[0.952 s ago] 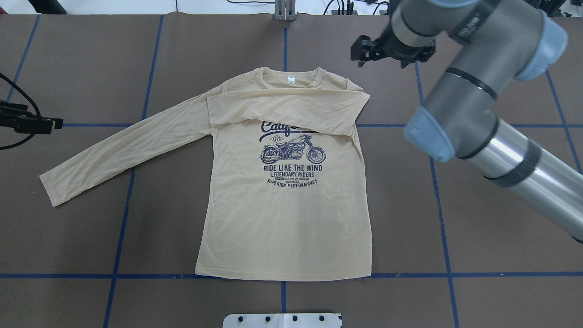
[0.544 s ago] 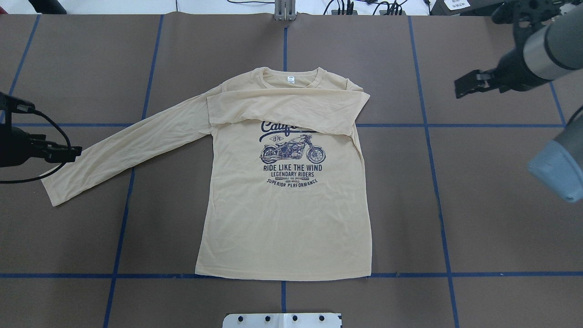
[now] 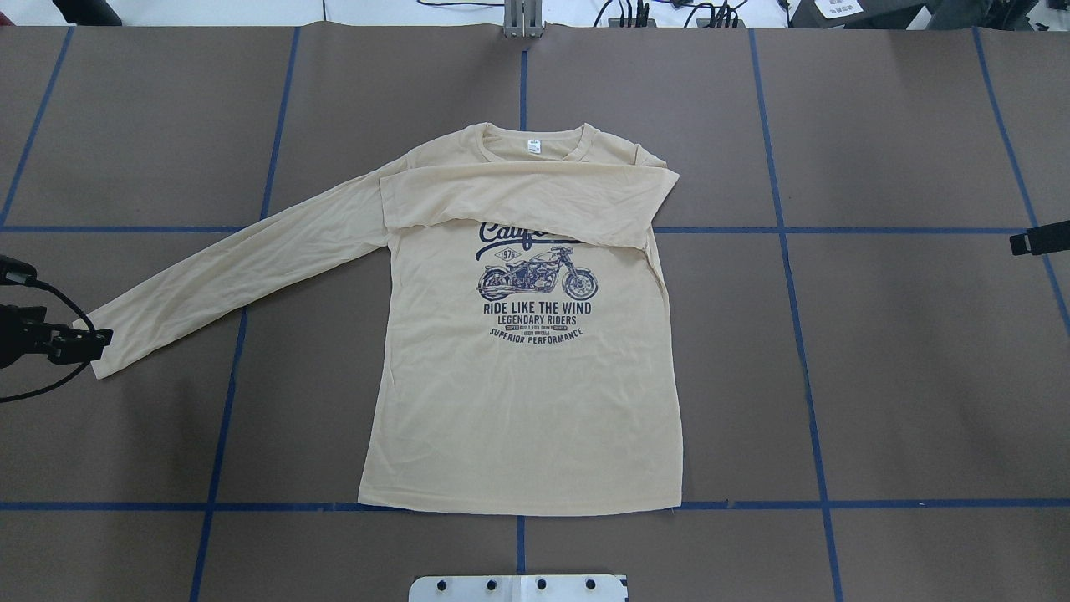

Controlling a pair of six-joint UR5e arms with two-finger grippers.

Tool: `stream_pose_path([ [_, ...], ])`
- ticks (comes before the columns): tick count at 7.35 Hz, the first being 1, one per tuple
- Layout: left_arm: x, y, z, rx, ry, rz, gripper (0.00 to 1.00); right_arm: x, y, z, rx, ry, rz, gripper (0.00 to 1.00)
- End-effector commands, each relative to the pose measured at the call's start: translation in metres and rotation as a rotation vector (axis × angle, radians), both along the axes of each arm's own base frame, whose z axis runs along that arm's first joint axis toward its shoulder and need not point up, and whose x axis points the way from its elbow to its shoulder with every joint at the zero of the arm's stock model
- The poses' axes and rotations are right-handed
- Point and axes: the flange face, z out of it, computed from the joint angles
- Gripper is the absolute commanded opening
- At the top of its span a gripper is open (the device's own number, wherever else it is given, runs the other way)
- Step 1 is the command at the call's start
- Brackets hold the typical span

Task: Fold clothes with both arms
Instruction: 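Release the sleeve and withdraw the right gripper while the left gripper grasps the other cuff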

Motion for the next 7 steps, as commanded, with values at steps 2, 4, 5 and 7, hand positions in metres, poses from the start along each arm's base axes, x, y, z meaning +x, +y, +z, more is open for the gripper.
stream_pose_path([
  [2, 0.030, 0.023, 0.016, -0.020, 0.015, 0.040, 0.70, 0.009, 0.008, 0.011, -0.003, -0.009, 0.003, 1.00],
  [4, 0.032, 0.024, 0.016, -0.014, 0.020, 0.047, 0.58, 0.009, 0.008, 0.011, -0.003, -0.009, 0.003, 1.00],
  [5, 0.031, 0.024, 0.019, -0.015, 0.013, 0.049, 0.56, 0.009, 0.007, 0.011, -0.001, -0.009, 0.003, 1.00],
  [7, 0.031, 0.024, 0.025, -0.019, 0.003, 0.049, 0.56, 0.009, 0.007, 0.011, -0.001, -0.009, 0.003, 1.00],
])
